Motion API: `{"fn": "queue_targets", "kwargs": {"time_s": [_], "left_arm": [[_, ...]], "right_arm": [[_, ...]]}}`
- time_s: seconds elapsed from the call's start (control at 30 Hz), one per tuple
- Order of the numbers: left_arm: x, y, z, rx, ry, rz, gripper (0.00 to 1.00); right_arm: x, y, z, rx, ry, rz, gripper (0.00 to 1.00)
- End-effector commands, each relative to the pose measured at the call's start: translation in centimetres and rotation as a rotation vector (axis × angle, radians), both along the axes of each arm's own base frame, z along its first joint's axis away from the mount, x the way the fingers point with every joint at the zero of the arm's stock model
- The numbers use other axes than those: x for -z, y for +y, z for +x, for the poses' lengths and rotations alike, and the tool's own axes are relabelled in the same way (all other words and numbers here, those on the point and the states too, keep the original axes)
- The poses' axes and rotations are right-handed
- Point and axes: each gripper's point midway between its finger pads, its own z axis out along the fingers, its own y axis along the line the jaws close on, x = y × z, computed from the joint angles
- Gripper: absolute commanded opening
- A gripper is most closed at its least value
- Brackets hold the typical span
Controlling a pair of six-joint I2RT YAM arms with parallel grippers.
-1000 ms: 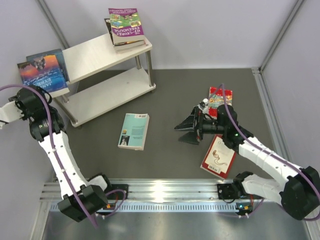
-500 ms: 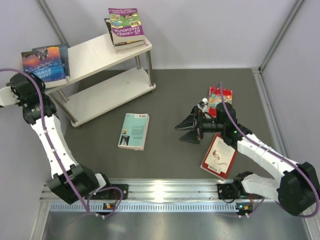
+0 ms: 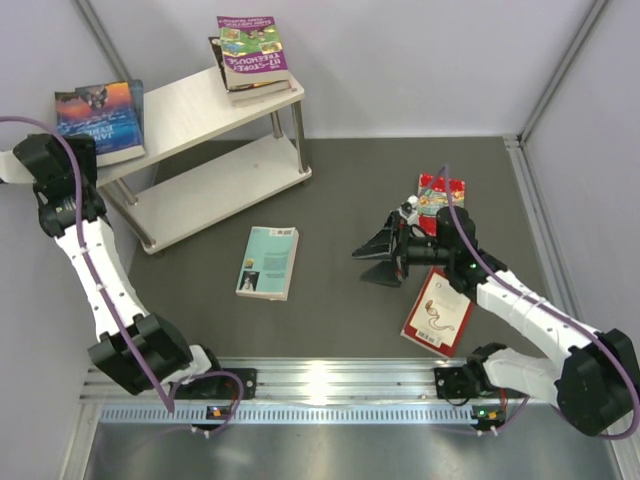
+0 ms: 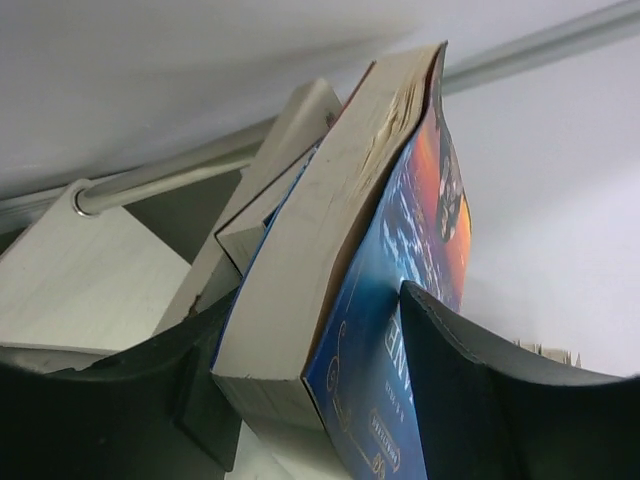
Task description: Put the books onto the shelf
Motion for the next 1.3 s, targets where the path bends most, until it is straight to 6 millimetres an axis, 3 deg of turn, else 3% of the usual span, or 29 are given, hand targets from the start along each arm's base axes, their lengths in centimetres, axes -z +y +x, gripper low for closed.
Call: {"fn": "queue_targets", "kwargs": {"time_s": [0.0, 0.1, 0.13, 0.17, 0.2, 0.23, 0.3, 0.5, 0.63, 0.73, 0.87, 0.9, 0.97, 1.0, 1.07, 1.27], "left_arm": [[0.3, -2.6, 0.0, 0.133, 0.033, 0.012, 0.61], [0.0, -3.2, -0.5, 0.149, 0.045, 0.026, 0.67], [-0.5, -3.3, -0.6, 0.156, 0.045, 0.040, 0.93], [-0.5, -3.4, -0.5, 0.170, 0.058, 0.044, 0.99], [0.1, -3.6, -0.7, 0.184, 0.100, 0.043, 0.99], [-1.0, -3.8, -0.9, 0.194, 0.096, 0.059, 0.99], [-0.8, -4.1, -1.4, 0.204, 0.135, 0.055, 0.99], [-2.9, -5.4, -4.0, 0.197, 0.137, 0.120, 0.99], [-2.2, -5.8, -5.7, 0.195, 0.207, 0.137, 0.99], [-2.9, -6.5, -7.7, 0.174, 0.218, 0.173, 0.99], [-1.6, -8.2, -10.5, 0.162, 0.236, 0.166, 0.99], [-0.1, -8.5, -10.7, 0.166, 0.264, 0.158, 0.99], [0.3, -9.9, -11.6, 0.201, 0.269, 0.179, 0.99], [1.6, -10.3, -11.7, 0.221, 0.301, 0.169, 0.99], [2.5, -11.8, -12.5, 0.266, 0.318, 0.181, 0.99], [9.6, -15.5, -13.4, 0.455, 0.383, 0.169, 0.99]], "right_arm": [[-1.1, -0.4, 0.1, 0.020, -0.056, 0.042, 0.97], [-0.9, -0.5, 0.0, 0.025, -0.053, 0.055, 0.97], [-1.0, -0.5, -0.1, 0.026, -0.054, 0.059, 0.97], [-1.0, -0.5, -0.1, 0.027, -0.056, 0.061, 0.97], [-0.9, -0.6, 0.0, 0.031, -0.053, 0.061, 0.97], [-0.9, -0.6, -0.1, 0.031, -0.057, 0.063, 0.98], [-0.9, -0.7, -0.2, 0.034, -0.062, 0.064, 0.98], [-0.7, -0.9, -0.5, 0.036, -0.066, 0.064, 0.98], [-0.3, -0.9, -0.6, 0.037, -0.067, 0.061, 0.98], [0.0, -0.9, -0.7, 0.037, -0.063, 0.060, 0.98], [0.5, -0.9, -0.6, 0.040, -0.065, 0.053, 0.98], [0.8, -0.9, -0.5, 0.039, -0.066, 0.047, 0.98], [1.1, -0.8, -0.2, 0.044, -0.067, 0.042, 0.98], [1.3, -0.6, -0.1, 0.041, -0.063, 0.040, 0.99], [1.4, -0.4, 0.2, 0.041, -0.071, 0.035, 0.98], [3.2, 0.8, 1.8, 0.027, -0.080, -0.038, 0.98]]}}
